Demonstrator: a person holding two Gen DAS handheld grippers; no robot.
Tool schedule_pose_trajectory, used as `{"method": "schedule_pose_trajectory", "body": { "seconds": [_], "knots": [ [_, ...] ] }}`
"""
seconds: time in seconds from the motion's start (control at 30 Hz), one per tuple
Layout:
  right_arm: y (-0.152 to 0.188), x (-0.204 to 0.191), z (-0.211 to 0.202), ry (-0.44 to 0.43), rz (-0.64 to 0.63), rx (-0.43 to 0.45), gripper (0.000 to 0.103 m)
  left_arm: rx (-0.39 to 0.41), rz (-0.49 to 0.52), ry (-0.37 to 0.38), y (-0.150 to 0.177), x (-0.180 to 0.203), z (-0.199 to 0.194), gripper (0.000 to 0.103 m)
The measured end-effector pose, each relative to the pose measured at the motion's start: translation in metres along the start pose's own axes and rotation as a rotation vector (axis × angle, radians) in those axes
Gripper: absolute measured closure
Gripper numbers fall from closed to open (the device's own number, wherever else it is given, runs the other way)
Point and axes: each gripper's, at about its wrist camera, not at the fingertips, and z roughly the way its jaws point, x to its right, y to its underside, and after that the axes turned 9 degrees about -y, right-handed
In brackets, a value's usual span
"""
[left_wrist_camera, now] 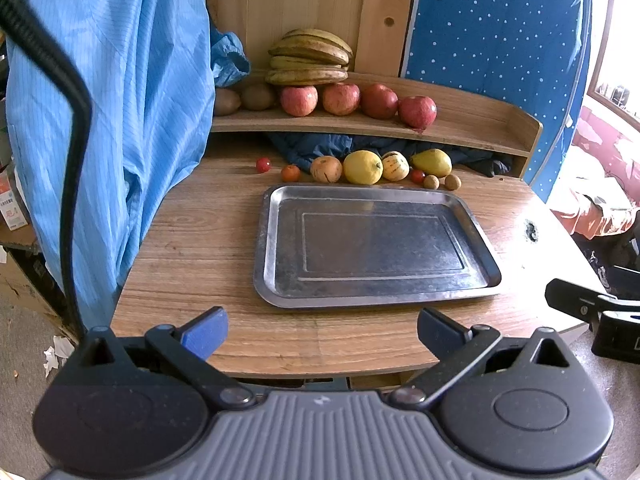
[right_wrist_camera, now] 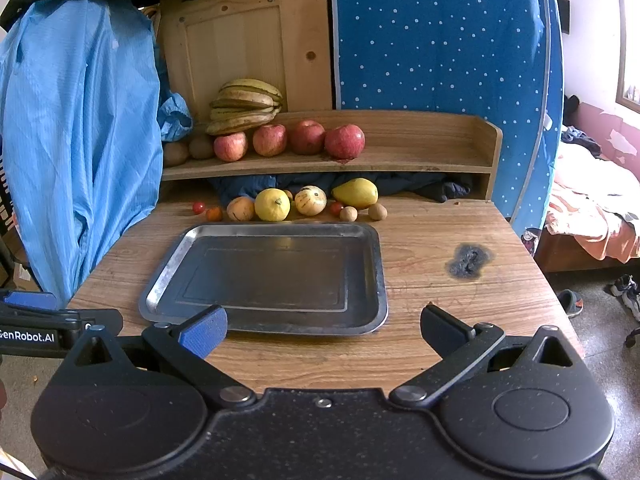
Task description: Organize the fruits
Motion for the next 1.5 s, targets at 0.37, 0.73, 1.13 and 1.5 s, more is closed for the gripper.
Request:
{"method": "schedule_pose_trajectory", "body": {
  "seconds": [0.37,0.73,1.13,1.5],
  "knots": [
    [0.000,0.002,0.001,-0.002,0.005,-0.009,0.001,-0.020,0.002,-0.003,0.000,0.005,0.006,0.000],
    [-0.001,0.011,0.014,-0.014,0.010,-0.042,0.001,-0.051,-0.007,-0.010,-0.003,0.010,0.014,0.000],
    [-0.009,0.028,0.030,-0.040,-0.010,-0.086,0.001,-0.100,-0.040,-0.043,-0.010,0.023,0.031,0.000],
    [-0.037,0.060,0.066,-0.163,-0.061,-0.106,0.001,-0.126,-0.105,-0.113,-0.034,0.048,0.060,0.000]
  ]
}}
